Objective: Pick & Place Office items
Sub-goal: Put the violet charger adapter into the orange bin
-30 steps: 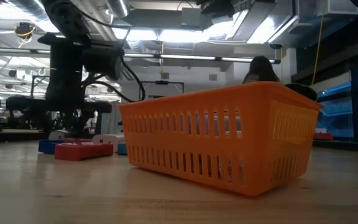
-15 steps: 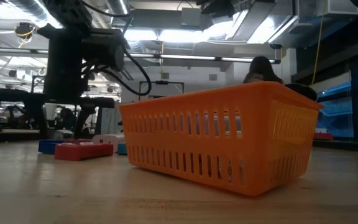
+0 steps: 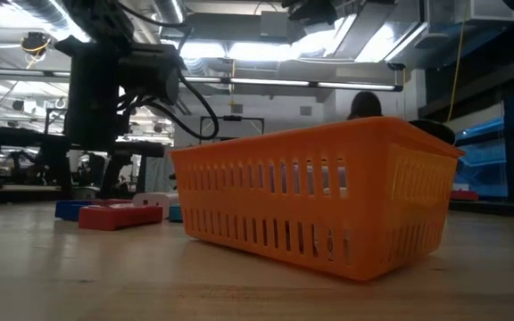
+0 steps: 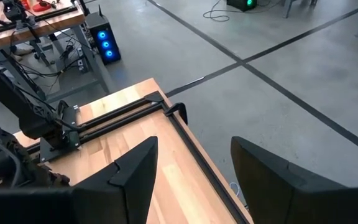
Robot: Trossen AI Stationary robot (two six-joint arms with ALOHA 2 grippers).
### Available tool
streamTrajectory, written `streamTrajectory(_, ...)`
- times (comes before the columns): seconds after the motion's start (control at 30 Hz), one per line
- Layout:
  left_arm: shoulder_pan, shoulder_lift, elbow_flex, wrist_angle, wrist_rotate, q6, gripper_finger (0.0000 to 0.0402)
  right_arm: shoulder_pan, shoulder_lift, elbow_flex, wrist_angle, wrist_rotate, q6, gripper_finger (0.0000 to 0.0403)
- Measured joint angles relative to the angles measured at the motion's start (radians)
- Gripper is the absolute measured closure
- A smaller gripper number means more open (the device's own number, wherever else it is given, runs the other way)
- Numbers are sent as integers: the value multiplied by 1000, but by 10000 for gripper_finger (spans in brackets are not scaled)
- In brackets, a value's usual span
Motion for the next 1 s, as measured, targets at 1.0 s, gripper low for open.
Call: streamTrajectory(1.0,105,-12,96,-50,-187,-125,365,-2,0,0,-18,-24,-6,192)
